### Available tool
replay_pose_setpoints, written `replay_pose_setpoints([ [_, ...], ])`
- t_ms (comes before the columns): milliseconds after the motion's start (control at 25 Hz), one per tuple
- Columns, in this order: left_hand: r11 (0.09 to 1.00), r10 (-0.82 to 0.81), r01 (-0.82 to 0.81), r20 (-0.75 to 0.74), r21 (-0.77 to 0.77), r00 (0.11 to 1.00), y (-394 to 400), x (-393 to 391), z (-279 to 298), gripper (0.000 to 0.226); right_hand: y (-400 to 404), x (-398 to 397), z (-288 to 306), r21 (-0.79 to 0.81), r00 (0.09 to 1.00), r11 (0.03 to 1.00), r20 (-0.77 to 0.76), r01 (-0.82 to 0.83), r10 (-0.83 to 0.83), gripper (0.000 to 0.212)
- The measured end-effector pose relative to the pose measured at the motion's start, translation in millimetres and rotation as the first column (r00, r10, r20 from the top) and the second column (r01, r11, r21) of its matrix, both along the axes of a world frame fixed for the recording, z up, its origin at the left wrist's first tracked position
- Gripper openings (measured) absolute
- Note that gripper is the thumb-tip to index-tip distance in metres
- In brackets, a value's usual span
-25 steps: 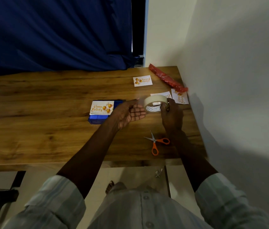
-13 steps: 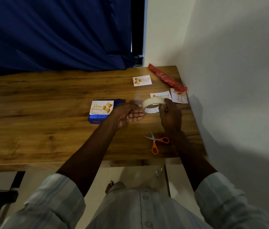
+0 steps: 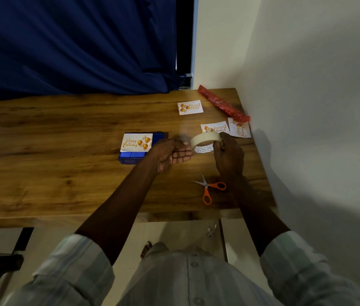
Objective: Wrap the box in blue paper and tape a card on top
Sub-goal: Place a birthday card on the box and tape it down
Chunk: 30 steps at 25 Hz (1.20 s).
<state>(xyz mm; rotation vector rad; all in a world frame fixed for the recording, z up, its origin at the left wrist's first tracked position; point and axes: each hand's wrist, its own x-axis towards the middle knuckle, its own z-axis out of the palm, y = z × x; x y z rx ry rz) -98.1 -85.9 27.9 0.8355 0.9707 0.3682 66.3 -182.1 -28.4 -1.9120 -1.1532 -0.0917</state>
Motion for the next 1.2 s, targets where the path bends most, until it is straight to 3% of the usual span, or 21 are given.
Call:
replay_pose_setpoints([
  [280, 1.0, 0.011, -0.011, 0.01, -0.016, 1.0, -4, 1, -3, 0.018, 4, -9, -2, 0.028, 0.978, 0.997, -0.202, 0.066, -0.059, 0.031],
  [560, 0.999, 0.024, -0.025, -0.019, -0.036, 1.0, -1, 4, -9, 0.019, 1, -8, -8, 0.01, 0.98, 0.994, -0.171, 0.11, -0.107, 0.03],
  [880, 0.994, -0.039, 0.045, 0.071, -0.095, 0.997, 3, 6, -9, 0.018, -9, 1, -13, -0.035, 0.987, 0.996, -0.131, 0.084, -0.088, 0.031],
  [1200, 0.993, -0.043, 0.056, 0.124, -0.103, 0.991, 4, 11, -15, 0.027, -7, 12, -12, -0.013, 0.978, 0.996, -0.186, 0.091, -0.092, 0.023],
])
